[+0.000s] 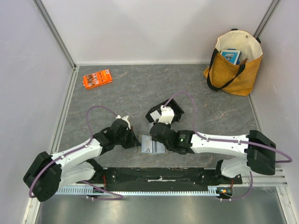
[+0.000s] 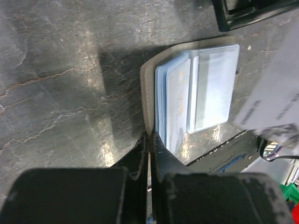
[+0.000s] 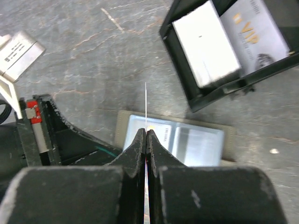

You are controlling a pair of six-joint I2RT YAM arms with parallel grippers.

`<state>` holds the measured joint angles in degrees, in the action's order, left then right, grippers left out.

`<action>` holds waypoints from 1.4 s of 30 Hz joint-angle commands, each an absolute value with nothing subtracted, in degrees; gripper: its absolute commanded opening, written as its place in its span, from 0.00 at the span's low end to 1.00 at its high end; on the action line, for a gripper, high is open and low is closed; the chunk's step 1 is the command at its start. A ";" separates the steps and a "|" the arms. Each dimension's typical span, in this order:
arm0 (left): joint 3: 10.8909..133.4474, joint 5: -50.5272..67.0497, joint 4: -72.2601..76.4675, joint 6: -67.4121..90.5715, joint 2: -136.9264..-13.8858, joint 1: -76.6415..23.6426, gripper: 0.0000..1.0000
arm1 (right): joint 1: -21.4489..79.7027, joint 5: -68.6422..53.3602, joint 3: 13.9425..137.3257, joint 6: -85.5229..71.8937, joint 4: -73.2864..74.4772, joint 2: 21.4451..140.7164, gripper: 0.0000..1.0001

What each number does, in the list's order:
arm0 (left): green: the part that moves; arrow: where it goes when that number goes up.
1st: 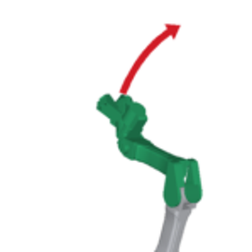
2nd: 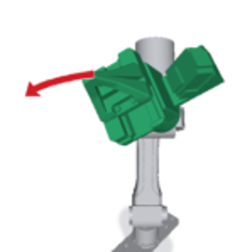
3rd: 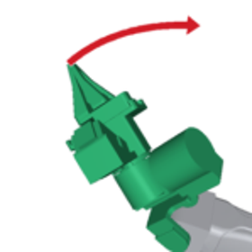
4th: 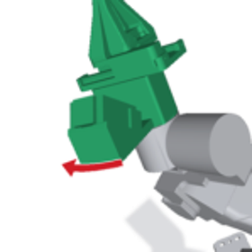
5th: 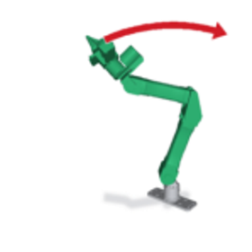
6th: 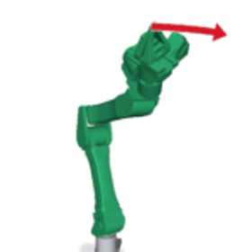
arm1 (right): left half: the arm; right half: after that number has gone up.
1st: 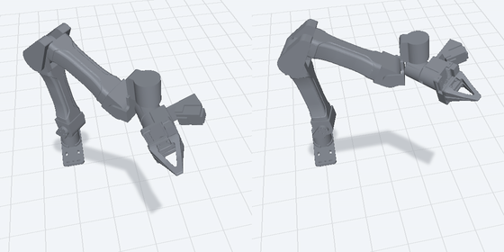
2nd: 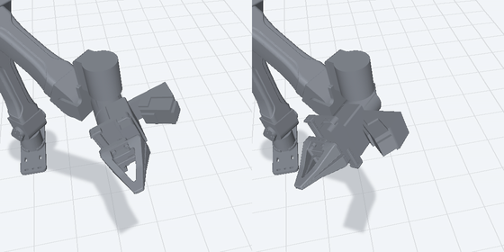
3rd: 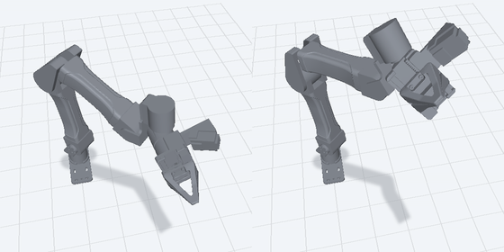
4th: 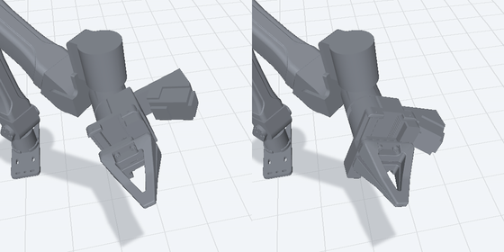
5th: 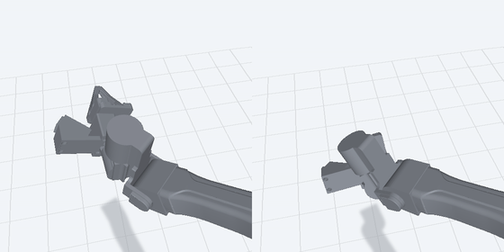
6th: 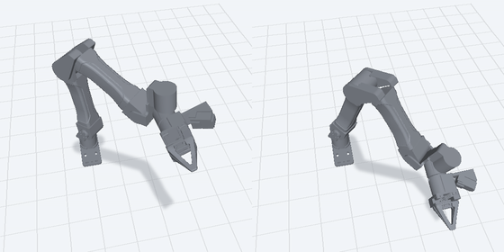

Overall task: Put the credit cards into the card holder
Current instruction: Turn over the card slot in the card holder.

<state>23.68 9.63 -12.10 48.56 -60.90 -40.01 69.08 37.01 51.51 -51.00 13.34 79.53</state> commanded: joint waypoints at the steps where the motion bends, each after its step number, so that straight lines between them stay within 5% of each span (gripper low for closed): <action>1: 23.38 11.25 -10.63 49.22 -58.19 -40.25 0.02 | 71.71 37.79 51.24 -55.99 3.35 81.47 0.00; 42: 22.59 10.37 -11.69 49.31 -55.90 -40.17 0.02 | 76.03 47.28 55.37 -55.28 17.75 85.17 0.00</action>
<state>22.48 10.63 -12.29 48.58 -56.07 -39.99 75.66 43.20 55.55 -54.06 15.57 88.20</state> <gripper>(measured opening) 0.022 0.007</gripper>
